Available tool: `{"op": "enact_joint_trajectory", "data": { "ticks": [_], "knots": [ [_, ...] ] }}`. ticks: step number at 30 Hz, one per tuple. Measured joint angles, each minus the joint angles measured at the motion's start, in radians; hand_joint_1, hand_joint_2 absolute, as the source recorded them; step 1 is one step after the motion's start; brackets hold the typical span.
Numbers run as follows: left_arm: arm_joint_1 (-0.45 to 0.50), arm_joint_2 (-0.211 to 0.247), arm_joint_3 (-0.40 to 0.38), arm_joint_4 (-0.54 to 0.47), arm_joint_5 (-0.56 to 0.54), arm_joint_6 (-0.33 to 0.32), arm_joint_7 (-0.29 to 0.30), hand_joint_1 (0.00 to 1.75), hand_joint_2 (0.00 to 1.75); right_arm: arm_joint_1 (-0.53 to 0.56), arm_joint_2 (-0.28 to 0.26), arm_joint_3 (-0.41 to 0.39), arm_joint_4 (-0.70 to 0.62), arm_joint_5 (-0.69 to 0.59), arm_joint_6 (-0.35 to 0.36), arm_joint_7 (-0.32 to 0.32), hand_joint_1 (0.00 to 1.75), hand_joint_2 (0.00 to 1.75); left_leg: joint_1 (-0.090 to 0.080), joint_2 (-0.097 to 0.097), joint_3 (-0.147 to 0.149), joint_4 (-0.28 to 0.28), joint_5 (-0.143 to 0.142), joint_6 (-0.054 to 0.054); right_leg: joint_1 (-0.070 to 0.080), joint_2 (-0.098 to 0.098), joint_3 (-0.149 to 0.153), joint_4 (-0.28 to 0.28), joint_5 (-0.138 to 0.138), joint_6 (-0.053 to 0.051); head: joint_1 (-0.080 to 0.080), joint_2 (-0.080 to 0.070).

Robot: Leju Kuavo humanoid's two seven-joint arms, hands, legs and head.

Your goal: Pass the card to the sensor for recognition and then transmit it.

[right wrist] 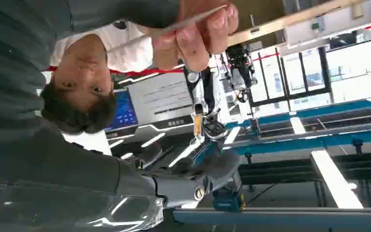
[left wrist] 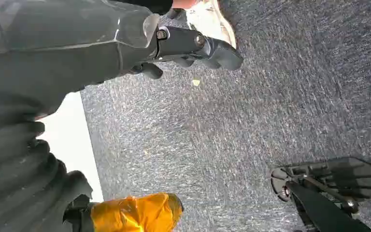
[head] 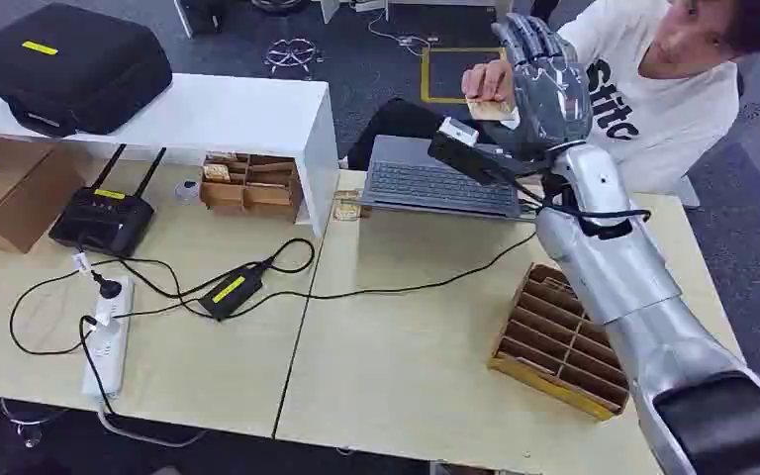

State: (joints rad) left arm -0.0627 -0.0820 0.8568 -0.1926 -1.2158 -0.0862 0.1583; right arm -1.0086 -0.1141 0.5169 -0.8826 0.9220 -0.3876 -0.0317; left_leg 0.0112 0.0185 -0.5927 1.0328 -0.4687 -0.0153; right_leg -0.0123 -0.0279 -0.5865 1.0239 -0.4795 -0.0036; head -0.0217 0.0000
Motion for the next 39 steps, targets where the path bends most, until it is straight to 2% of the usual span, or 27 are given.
{"op": "enact_joint_trajectory", "data": {
  "ticks": [5, 13, 16, 21, 24, 28, 32, 39],
  "knots": [
    [0.0, 0.0, -0.006, 0.0, -0.006, 0.003, 0.002, 0.0, 1.75, -0.005, 0.003, 0.014, 0.069, 0.001, -0.027, -0.019, 1.75, 1.75, 0.0, 0.0, 0.0, 0.0, 0.0, 0.0, 0.0, 0.0, 0.0, 0.0, 0.0, 0.0, 0.0, 0.0],
    [0.0, 0.0, -0.008, 0.0, -0.012, 0.003, 0.003, 0.0, 1.75, -0.001, 0.003, 0.018, 0.089, -0.012, -0.042, -0.035, 1.75, 1.75, 0.0, 0.0, 0.0, 0.0, 0.0, 0.0, 0.0, 0.001, -0.001, 0.0, 0.0, 0.0, 0.0, 0.0],
    [0.0, 0.0, -0.008, 0.0, -0.012, 0.003, 0.003, 0.0, 1.75, 0.005, 0.0, 0.018, 0.088, -0.021, -0.056, -0.059, 1.75, 1.75, 0.0, 0.0, 0.0, 0.0, 0.0, 0.0, 0.0, 0.001, -0.002, 0.0, 0.0, 0.0, 0.0, 0.0],
    [0.002, 0.0, -0.008, 0.0, -0.002, 0.003, 0.003, 0.0, 1.75, 0.058, -0.03, 0.001, 0.031, -0.075, -0.054, -0.106, 1.75, 1.75, 0.0, 0.0, 0.0, 0.0, 0.0, 0.0, 0.0, 0.001, -0.002, -0.001, 0.0, 0.0, 0.0, 0.0],
    [0.002, 0.0, -0.008, 0.0, 0.006, 0.003, 0.003, 0.0, 1.75, 0.109, -0.066, -0.019, -0.036, -0.109, -0.055, -0.123, 1.75, 1.75, 0.0, 0.0, 0.0, 0.0, 0.0, 0.0, 0.0, 0.0, -0.001, -0.001, 0.0, 0.0, 0.0, 0.0],
    [0.004, 0.0, -0.006, 0.0, 0.024, 0.006, 0.002, 0.0, 1.75, 0.23, -0.142, -0.089, -0.184, -0.177, -0.08, -0.159, 1.75, 1.75, 0.0, -0.003, -0.001, 0.001, -0.001, 0.001, 0.0, -0.003, 0.0, -0.002, 0.0, 0.001, 0.0, 0.0],
    [0.008, 0.0, -0.002, 0.0, 0.037, 0.012, 0.0, 0.0, 1.75, 0.382, -0.213, -0.2, -0.338, -0.209, -0.09, -0.19, 1.75, 1.75, 0.0, -0.004, -0.002, 0.001, -0.002, 0.002, 0.0, -0.003, 0.0, -0.003, -0.001, 0.001, 0.0, 0.0],
    [0.008, 0.0, 0.013, 0.0, 0.05, 0.018, -0.006, 0.0, 1.75, 0.53, -0.272, -0.332, -0.48, -0.237, -0.09, -0.195, 1.75, 1.75, 0.0, -0.002, -0.001, 0.001, -0.003, 0.002, 0.0, -0.002, -0.001, -0.003, -0.001, 0.002, 0.0, 0.0]
  ]
}}
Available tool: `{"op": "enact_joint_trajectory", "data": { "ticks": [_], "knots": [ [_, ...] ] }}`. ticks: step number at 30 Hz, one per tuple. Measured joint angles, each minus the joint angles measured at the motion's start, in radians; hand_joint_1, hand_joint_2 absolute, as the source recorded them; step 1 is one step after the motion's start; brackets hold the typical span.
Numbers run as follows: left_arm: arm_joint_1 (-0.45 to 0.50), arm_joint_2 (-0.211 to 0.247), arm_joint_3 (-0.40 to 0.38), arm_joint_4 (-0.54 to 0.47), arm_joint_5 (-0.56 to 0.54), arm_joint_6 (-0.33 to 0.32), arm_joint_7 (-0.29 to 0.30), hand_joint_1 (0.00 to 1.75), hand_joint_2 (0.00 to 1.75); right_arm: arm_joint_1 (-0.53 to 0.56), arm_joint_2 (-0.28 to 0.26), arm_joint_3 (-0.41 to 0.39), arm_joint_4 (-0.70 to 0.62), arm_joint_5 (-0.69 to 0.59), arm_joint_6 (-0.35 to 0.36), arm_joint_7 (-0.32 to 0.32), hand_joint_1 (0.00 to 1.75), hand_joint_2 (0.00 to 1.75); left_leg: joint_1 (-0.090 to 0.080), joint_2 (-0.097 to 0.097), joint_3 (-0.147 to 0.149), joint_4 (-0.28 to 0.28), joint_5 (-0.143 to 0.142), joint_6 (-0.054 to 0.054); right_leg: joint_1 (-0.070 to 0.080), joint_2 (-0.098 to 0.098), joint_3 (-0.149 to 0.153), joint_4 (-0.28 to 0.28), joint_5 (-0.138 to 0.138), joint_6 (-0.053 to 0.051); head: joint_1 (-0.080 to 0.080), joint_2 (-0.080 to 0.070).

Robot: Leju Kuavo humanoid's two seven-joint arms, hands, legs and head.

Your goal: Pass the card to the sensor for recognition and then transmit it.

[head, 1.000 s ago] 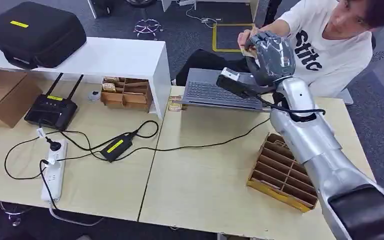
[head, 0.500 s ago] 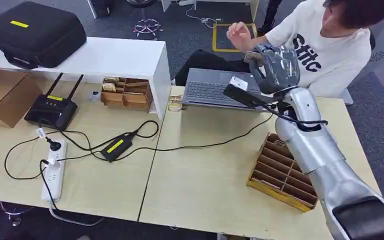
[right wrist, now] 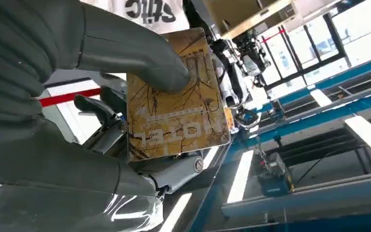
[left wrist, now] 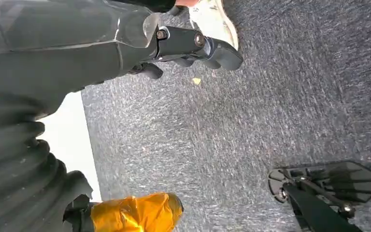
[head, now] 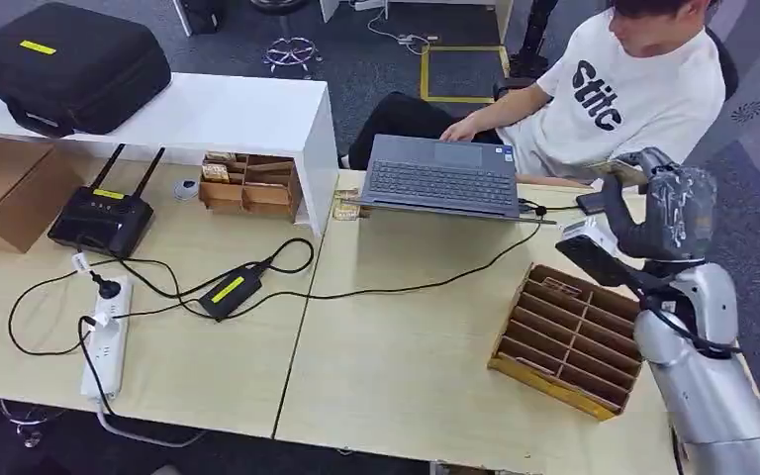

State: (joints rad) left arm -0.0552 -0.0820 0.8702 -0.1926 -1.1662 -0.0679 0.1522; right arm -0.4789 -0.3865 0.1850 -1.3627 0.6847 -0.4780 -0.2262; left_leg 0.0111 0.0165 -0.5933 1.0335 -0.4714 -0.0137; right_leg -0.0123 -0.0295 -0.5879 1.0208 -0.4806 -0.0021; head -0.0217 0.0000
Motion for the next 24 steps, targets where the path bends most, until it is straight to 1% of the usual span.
{"op": "enact_joint_trajectory", "data": {
  "ticks": [3, 4, 5, 7, 9, 12, 15, 19, 22, 24],
  "knots": [
    [0.003, -0.001, 0.012, 0.0, 0.013, 0.006, 0.0, 0.0, 1.75, 0.103, -0.025, -0.085, -0.061, -0.07, 0.015, 0.002, 1.75, 1.75, 0.0, -0.004, -0.001, 0.0, 0.0, 0.0, 0.0, -0.004, 0.001, 0.0, -0.001, 0.001, -0.001, 0.0],
    [0.006, -0.002, 0.02, 0.0, 0.02, 0.009, 0.0, 0.0, 1.75, 0.146, -0.033, -0.136, -0.092, -0.103, 0.037, -0.004, 1.75, 1.75, 0.0, -0.005, -0.001, 0.0, 0.0, 0.0, 0.0, -0.005, 0.001, 0.0, -0.001, 0.001, 0.001, 0.0],
    [0.008, -0.003, 0.029, 0.0, 0.027, 0.012, 0.0, 0.0, 1.75, 0.188, -0.037, -0.183, -0.119, -0.126, 0.056, -0.009, 1.75, 1.75, 0.0, -0.005, -0.001, 0.0, -0.001, 0.001, 0.0, -0.005, 0.001, -0.001, -0.001, 0.001, -0.001, 0.0],
    [0.017, -0.005, 0.043, 0.0, 0.04, 0.018, 0.0, 0.0, 1.75, 0.276, -0.044, -0.26, -0.17, -0.151, 0.105, -0.01, 1.75, 1.75, 0.0, -0.005, -0.002, 0.0, -0.002, 0.001, 0.0, -0.004, 0.001, -0.001, -0.002, 0.002, 0.0, 0.0],
    [0.02, -0.006, 0.059, 0.0, 0.051, 0.021, 0.0, 0.0, 1.75, 0.351, -0.051, -0.325, -0.215, -0.171, 0.145, 0.0, 1.75, 1.75, 0.0, -0.004, -0.002, 0.0, -0.003, 0.002, 0.0, -0.004, 0.001, -0.001, -0.003, 0.002, -0.001, 0.0],
    [0.021, -0.01, 0.082, 0.0, 0.068, 0.028, -0.002, 0.0, 1.75, 0.443, -0.067, -0.403, -0.269, -0.172, 0.199, 0.051, 1.75, 1.75, 0.0, -0.004, -0.002, 0.0, -0.004, 0.003, -0.001, -0.004, 0.001, -0.001, -0.004, 0.003, 0.0, 0.0],
    [0.022, -0.013, 0.099, 0.0, 0.077, 0.03, -0.002, 0.0, 1.75, 0.509, -0.084, -0.459, -0.293, -0.17, 0.233, 0.093, 1.75, 1.75, -0.001, -0.003, -0.002, 0.0, -0.004, 0.003, -0.001, -0.004, 0.001, -0.001, -0.003, 0.003, 0.0, 0.0],
    [0.022, -0.016, 0.114, 0.0, 0.079, 0.03, -0.002, 0.0, 1.75, 0.557, -0.104, -0.514, -0.294, -0.166, 0.291, 0.14, 1.75, 1.75, -0.001, -0.003, -0.001, 0.0, -0.004, 0.003, -0.001, -0.003, 0.001, -0.001, -0.003, 0.003, 0.0, 0.0],
    [0.022, -0.016, 0.126, 0.0, 0.08, 0.031, -0.002, 0.0, 1.75, 0.578, -0.122, -0.541, -0.284, -0.147, 0.337, 0.179, 1.75, 1.75, -0.001, -0.002, -0.001, 0.0, -0.004, 0.003, -0.001, -0.002, 0.002, -0.001, -0.003, 0.003, 0.0, 0.0],
    [0.022, -0.016, 0.133, 0.0, 0.081, 0.035, -0.002, 0.0, 1.75, 0.586, -0.144, -0.548, -0.271, -0.135, 0.387, 0.217, 1.75, 1.75, -0.001, -0.002, -0.001, 0.0, -0.004, 0.003, -0.001, -0.002, 0.002, -0.001, -0.003, 0.003, 0.0, 0.0]
  ]
}}
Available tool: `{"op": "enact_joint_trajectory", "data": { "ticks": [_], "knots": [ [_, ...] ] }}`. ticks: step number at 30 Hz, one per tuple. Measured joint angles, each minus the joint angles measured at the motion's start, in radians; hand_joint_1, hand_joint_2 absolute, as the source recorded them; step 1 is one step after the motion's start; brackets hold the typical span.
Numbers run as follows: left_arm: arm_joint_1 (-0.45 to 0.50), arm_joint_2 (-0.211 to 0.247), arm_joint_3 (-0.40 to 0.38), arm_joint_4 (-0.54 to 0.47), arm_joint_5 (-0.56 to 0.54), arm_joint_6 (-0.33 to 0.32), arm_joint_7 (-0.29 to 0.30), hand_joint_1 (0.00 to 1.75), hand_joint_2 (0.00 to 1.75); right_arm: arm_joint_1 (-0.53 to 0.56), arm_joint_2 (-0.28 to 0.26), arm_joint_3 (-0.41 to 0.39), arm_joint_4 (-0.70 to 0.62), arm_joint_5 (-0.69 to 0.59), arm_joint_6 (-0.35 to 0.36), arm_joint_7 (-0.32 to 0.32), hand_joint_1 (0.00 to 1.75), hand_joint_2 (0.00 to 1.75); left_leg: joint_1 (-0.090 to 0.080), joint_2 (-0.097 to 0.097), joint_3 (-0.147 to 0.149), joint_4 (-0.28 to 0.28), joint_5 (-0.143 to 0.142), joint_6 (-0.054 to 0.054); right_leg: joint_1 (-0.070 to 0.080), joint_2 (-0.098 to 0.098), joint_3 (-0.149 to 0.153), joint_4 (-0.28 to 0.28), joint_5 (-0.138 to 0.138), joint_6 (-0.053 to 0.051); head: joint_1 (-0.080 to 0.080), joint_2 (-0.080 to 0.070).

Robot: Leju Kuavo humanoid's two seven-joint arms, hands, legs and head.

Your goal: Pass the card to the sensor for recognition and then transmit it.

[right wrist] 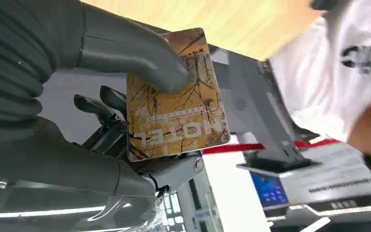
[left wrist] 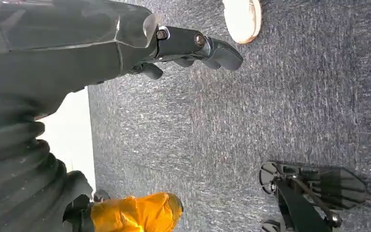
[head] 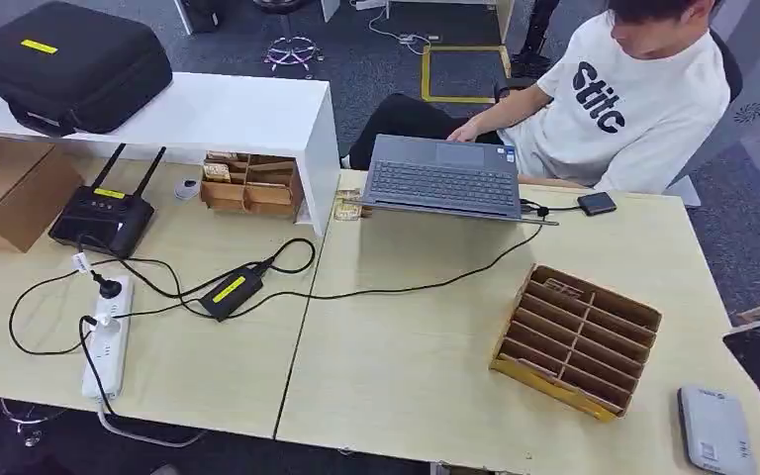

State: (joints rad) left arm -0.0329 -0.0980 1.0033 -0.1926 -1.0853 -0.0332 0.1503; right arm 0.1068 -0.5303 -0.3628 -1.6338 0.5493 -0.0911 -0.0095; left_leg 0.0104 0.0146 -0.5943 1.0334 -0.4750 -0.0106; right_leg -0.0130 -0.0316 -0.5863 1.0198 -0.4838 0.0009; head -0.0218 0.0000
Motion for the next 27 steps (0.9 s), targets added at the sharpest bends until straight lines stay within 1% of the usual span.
{"op": "enact_joint_trajectory", "data": {
  "ticks": [2, 4, 6, 8, 10, 12, 17, 22, 27],
  "knots": [
    [0.0, 0.0, 0.003, 0.0, 0.0, 0.002, 0.0, 0.0, 1.75, 0.005, -0.023, 0.0, 0.014, 0.005, 0.043, 0.031, 1.75, 1.75, 0.0, 0.0, 0.0, 0.0, 0.0, 0.0, 0.0, 0.0, 0.0, 0.0, 0.0, 0.0, 0.0, 0.0],
    [0.0, 0.0, 0.007, 0.0, 0.0, 0.002, 0.0, 0.0, 1.75, 0.004, -0.039, 0.0, 0.024, 0.005, 0.066, 0.045, 1.75, 1.75, 0.0, 0.0, 0.0, 0.0, 0.0, 0.0, 0.0, 0.0, 0.0, 0.0, 0.0, 0.0, 0.0, 0.0],
    [0.0, 0.0, 0.011, 0.0, 0.0, 0.002, 0.0, 0.0, 1.75, 0.002, -0.064, 0.006, 0.043, 0.008, 0.111, 0.075, 1.75, 1.75, 0.0, 0.0, 0.0, 0.0, 0.0, 0.0, 0.0, 0.0, 0.0, 0.0, 0.0, 0.0, 0.0, 0.0],
    [0.0, 0.0, 0.016, 0.0, -0.002, 0.001, 0.0, 0.0, 1.75, -0.007, -0.096, 0.019, 0.07, 0.021, 0.156, 0.109, 1.75, 1.75, 0.0, 0.0, 0.0, 0.0, 0.0, 0.0, 0.0, 0.0, 0.0, 0.0, 0.0, 0.0, 0.0, 0.0],
    [0.0, 0.001, 0.017, 0.0, -0.005, 0.0, 0.0, 0.0, 1.75, -0.027, -0.117, 0.04, 0.102, 0.024, 0.181, 0.129, 1.75, 1.75, 0.0, 0.001, 0.0, 0.0, 0.0, 0.0, 0.0, 0.001, 0.0, 0.0, 0.0, 0.0, 0.0, 0.0],
    [-0.002, 0.001, 0.018, 0.0, -0.008, -0.005, 0.0, 0.0, 1.75, -0.049, -0.14, 0.074, 0.144, 0.026, 0.197, 0.15, 1.75, 1.75, 0.0, 0.001, 0.0, 0.0, 0.0, 0.0, 0.0, 0.0, 0.0, 0.0, 0.0, 0.0, 0.0, 0.0],
    [-0.001, 0.001, 0.018, 0.0, -0.013, -0.005, 0.0, 0.0, 1.75, -0.094, -0.171, 0.133, 0.214, 0.03, 0.218, 0.167, 1.75, 1.75, 0.0, 0.001, 0.0, 0.0, 0.0, 0.0, 0.0, 0.0, 0.001, 0.0, 0.0, 0.0, 0.0, 0.0],
    [-0.003, 0.003, 0.018, 0.0, -0.026, -0.008, 0.0, 0.0, 1.75, -0.177, -0.211, 0.236, 0.321, -0.014, 0.297, 0.181, 1.75, 1.75, 0.0, 0.002, 0.001, 0.0, 0.0, 0.0, 0.0, 0.001, 0.0, 0.0, 0.0, 0.0, 0.0, 0.0],
    [-0.002, 0.009, 0.021, 0.0, -0.034, -0.014, -0.001, 0.0, 1.75, -0.23, -0.277, 0.345, 0.407, -0.126, 0.373, 0.205, 1.75, 1.75, 0.0, 0.0, 0.0, 0.0, 0.0, 0.0, 0.0, 0.0, 0.001, 0.0, 0.0, 0.0, 0.0, 0.0]
  ]
}}
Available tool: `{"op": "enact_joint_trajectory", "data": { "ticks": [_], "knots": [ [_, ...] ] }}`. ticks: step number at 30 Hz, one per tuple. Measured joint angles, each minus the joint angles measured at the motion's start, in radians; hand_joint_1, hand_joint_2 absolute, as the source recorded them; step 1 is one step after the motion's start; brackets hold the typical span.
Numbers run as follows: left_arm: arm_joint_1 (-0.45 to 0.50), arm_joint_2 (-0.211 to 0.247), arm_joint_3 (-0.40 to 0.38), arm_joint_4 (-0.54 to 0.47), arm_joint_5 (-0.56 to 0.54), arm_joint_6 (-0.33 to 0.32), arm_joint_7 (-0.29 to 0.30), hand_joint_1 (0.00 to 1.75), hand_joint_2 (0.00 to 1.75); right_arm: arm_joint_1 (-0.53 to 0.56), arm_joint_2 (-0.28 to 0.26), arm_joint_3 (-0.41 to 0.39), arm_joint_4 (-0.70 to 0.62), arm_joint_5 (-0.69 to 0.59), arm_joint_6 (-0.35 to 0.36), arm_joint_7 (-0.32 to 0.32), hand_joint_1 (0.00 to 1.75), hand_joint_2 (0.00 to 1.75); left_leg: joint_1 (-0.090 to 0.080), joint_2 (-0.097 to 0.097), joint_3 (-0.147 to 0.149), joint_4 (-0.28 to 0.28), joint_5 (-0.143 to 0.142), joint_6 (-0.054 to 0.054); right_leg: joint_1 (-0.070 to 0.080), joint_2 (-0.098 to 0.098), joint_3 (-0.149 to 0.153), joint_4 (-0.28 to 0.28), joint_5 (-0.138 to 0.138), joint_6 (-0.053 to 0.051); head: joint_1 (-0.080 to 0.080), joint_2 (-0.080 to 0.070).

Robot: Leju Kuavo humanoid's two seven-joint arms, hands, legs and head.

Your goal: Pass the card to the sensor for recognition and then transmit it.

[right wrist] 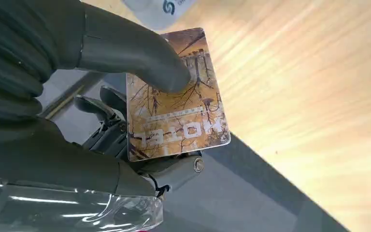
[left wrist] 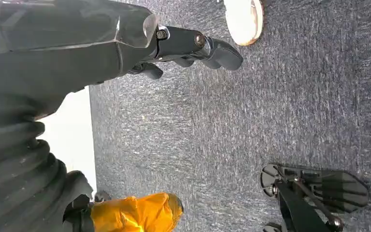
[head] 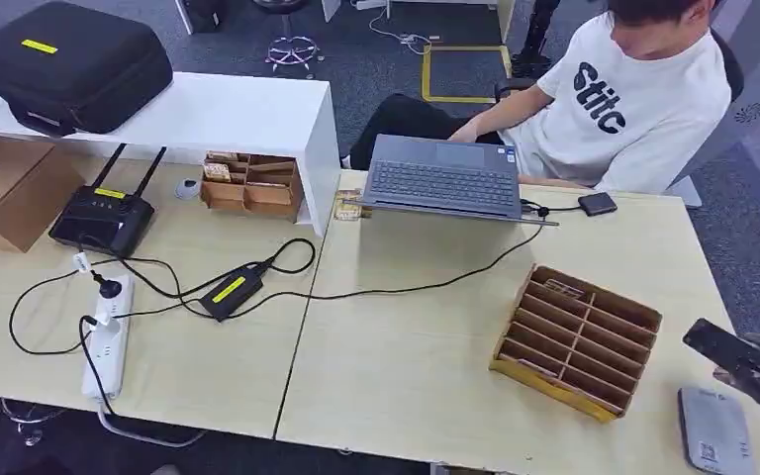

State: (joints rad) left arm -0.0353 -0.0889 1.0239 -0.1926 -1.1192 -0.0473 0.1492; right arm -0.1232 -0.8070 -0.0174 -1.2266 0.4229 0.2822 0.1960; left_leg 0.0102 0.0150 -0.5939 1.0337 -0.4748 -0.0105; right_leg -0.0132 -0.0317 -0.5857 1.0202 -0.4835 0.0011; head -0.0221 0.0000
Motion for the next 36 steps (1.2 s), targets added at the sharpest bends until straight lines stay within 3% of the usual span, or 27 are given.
{"op": "enact_joint_trajectory", "data": {
  "ticks": [7, 15, 36],
  "knots": [
    [0.001, 0.006, 0.003, 0.0, -0.006, -0.001, -0.005, 0.0, 1.75, 0.013, -0.096, 0.057, 0.029, -0.112, 0.031, 0.021, 1.75, 1.75, 0.0, 0.0, 0.0, 0.0, 0.0, 0.001, 0.0, 0.0, 0.0, 0.0, 0.0, 0.0, 0.0, 0.0],
    [0.001, 0.008, 0.004, 0.0, -0.008, -0.001, -0.009, 0.0, 1.75, 0.042, -0.15, 0.083, 0.031, -0.154, 0.031, 0.035, 1.75, 1.75, 0.0, 0.0, 0.0, 0.0, 0.0, 0.001, 0.0, 0.0, 0.0, 0.0, 0.0, 0.0, 0.0, 0.0],
    [0.001, 0.009, 0.022, 0.0, -0.015, -0.003, -0.016, 0.0, 1.75, 0.098, -0.203, 0.092, -0.065, -0.207, 0.033, -0.001, 1.75, 1.75, 0.0, 0.001, 0.0, 0.0, 0.0, 0.001, 0.0, 0.001, 0.0, 0.0, 0.0, 0.0, 0.0, 0.0]
  ]
}}
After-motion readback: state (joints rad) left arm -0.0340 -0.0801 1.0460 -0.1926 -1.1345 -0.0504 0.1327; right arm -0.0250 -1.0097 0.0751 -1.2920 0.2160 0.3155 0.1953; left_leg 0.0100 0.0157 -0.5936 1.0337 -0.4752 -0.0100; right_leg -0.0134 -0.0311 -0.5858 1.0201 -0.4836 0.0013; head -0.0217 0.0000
